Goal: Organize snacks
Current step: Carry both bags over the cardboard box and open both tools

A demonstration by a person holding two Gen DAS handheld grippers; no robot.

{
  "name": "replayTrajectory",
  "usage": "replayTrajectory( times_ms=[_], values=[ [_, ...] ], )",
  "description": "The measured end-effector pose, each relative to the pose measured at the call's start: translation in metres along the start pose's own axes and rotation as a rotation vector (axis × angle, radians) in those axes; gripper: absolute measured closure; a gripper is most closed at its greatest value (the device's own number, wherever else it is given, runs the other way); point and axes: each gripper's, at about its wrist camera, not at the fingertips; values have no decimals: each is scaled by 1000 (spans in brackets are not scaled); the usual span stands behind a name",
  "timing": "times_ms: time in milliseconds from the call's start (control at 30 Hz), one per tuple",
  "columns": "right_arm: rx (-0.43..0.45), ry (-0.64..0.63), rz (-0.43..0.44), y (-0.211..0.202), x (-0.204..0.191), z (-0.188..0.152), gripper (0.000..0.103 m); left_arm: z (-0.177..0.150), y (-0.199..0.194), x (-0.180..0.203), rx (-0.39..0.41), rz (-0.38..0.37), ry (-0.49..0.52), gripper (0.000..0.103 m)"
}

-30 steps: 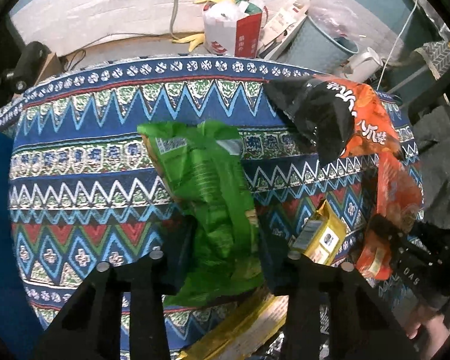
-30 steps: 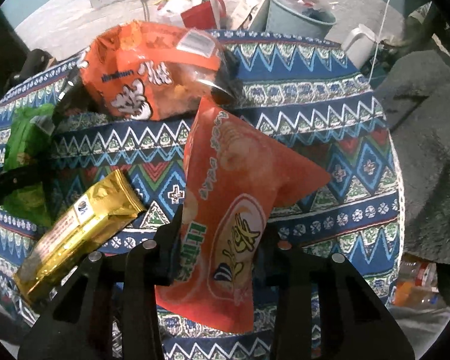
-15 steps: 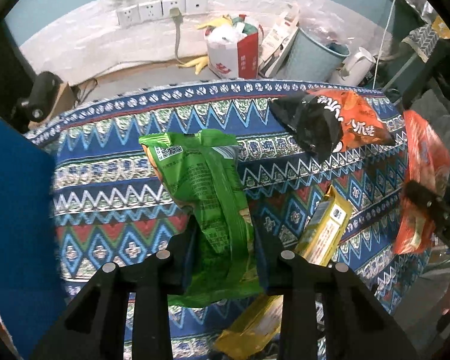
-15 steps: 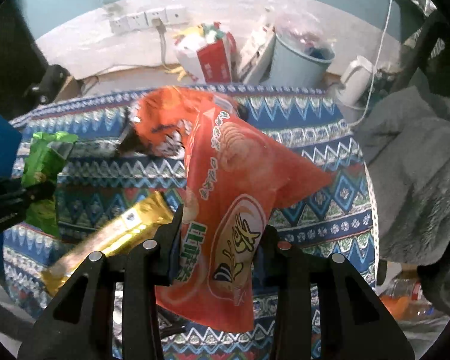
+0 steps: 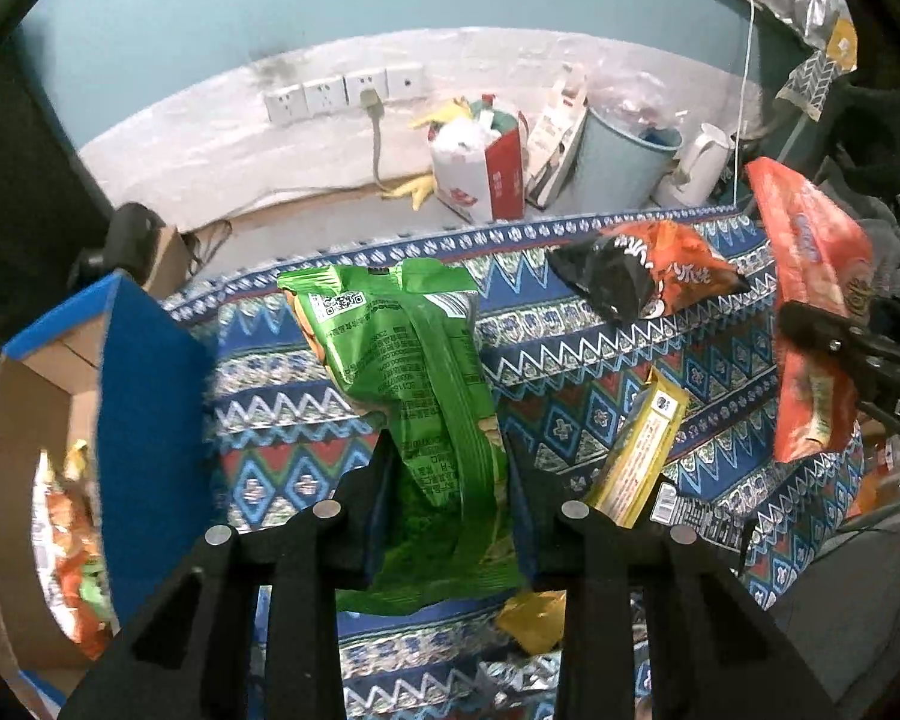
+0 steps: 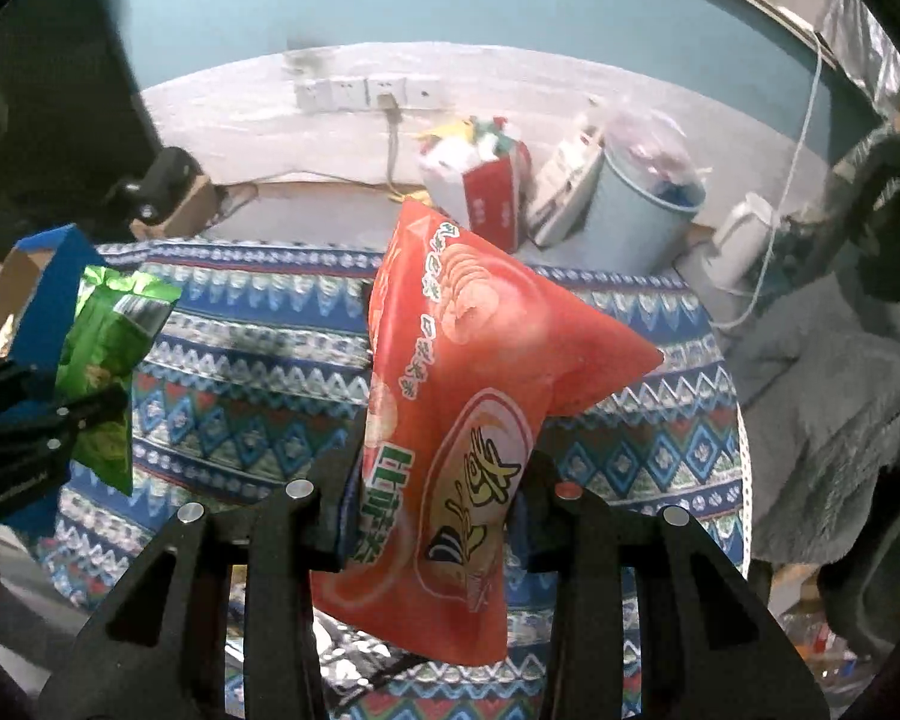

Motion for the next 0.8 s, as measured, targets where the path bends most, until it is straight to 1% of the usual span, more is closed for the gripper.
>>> replayTrajectory(
  times_ms=[200, 400, 567, 800],
  values=[
    [26, -53, 55, -7, -32, 4, 67, -8, -26, -13, 38, 26, 5, 70],
    [31, -96, 115, -10, -63, 7, 67, -16, -46, -32, 66, 38, -20, 70],
    [30, -135, 142, -9, -88, 8, 67, -22, -61, -49, 83, 28, -49, 70],
    [38, -181, 188, -7, -126, 10, 67, -33, -79, -80, 111, 41, -93, 70]
  ],
)
Point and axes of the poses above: each gripper's, at about its wrist camera, not at the fingertips, and y roughly the way its jaws point, x to its right, z to its top, and after that the axes turned 8 degrees about y, right-handed
